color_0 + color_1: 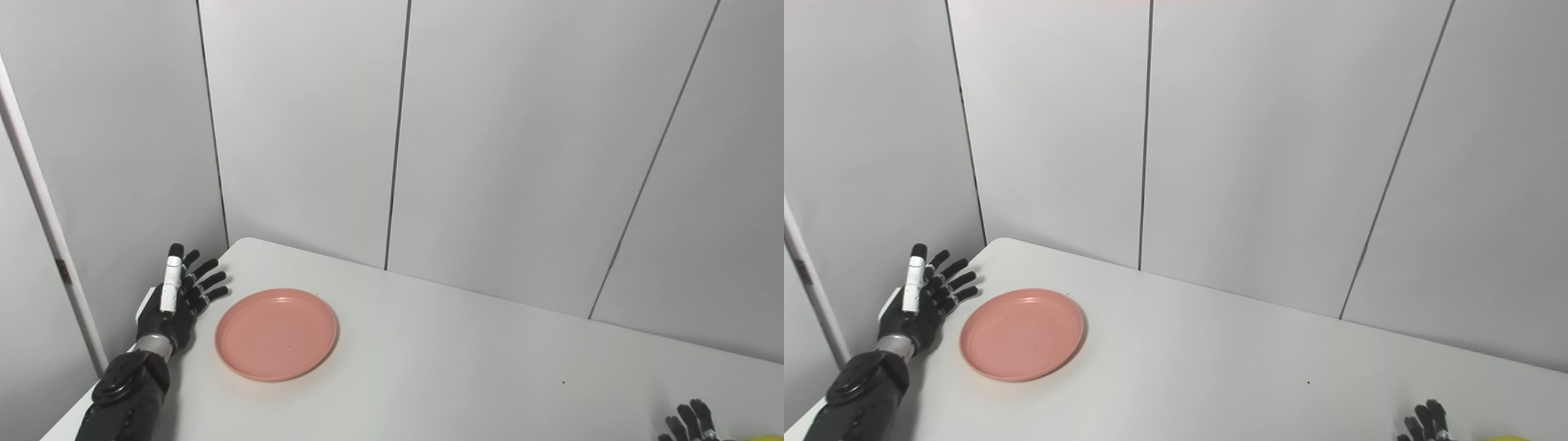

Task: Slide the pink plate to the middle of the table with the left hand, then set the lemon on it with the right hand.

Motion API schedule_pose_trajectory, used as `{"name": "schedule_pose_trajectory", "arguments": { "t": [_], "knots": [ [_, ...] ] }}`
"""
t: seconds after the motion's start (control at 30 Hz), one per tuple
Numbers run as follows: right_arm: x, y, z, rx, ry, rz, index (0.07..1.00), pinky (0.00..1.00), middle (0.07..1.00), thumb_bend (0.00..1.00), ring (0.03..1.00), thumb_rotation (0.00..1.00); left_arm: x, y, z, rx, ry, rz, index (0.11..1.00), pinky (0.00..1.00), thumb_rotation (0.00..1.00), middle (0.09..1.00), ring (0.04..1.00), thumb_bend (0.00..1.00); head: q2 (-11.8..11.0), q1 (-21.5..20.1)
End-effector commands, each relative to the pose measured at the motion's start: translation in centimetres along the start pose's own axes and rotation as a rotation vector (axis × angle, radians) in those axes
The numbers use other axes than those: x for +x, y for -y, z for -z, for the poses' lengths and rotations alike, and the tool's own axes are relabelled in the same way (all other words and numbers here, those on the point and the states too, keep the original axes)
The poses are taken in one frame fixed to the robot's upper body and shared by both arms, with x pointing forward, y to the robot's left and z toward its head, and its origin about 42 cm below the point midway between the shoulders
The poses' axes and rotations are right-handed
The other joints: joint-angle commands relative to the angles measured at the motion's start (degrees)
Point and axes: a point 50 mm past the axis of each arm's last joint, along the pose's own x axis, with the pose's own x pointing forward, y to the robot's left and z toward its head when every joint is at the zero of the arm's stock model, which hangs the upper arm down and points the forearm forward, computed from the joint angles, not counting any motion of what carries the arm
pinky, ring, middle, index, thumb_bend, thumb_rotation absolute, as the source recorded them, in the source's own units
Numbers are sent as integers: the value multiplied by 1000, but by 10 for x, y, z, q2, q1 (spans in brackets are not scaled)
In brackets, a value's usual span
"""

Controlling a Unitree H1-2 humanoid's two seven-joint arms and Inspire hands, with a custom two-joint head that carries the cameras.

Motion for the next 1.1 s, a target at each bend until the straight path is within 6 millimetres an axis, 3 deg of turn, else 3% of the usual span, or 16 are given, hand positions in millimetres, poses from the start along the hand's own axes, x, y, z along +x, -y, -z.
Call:
{"name": "schedule_pose_trajectory", "arguments": {
  "t": [0.0, 0.17, 0.63, 0.8, 1.07],
  "knots": [
    [-35, 8, 41, 34, -159, 50, 1000, 1000, 1000, 812, 1000, 1000, 15, 15, -25, 5, 94, 38, 893, 720, 849, 814, 760, 1000, 0, 0],
    [-35, 7, 41, 39, -160, 56, 1000, 1000, 1000, 822, 983, 1000, 16, 17, -17, 5, 74, 29, 903, 686, 849, 794, 726, 1000, 1, -2],
    [-35, 6, 39, 28, -158, 41, 1000, 1000, 997, 828, 979, 1000, 16, 26, 6, 32, 39, 42, 892, 698, 857, 827, 759, 972, 3, -5],
    [-35, 5, 39, 28, -157, 39, 1000, 1000, 998, 825, 982, 1000, 14, 29, 9, 39, 24, 46, 930, 704, 869, 843, 765, 990, 8, -7],
    [-35, 6, 38, 25, -163, 39, 1000, 1000, 1000, 811, 984, 1000, 11, 32, 13, 68, 23, 23, 917, 674, 855, 806, 739, 960, 9, -8]
  ]
}}
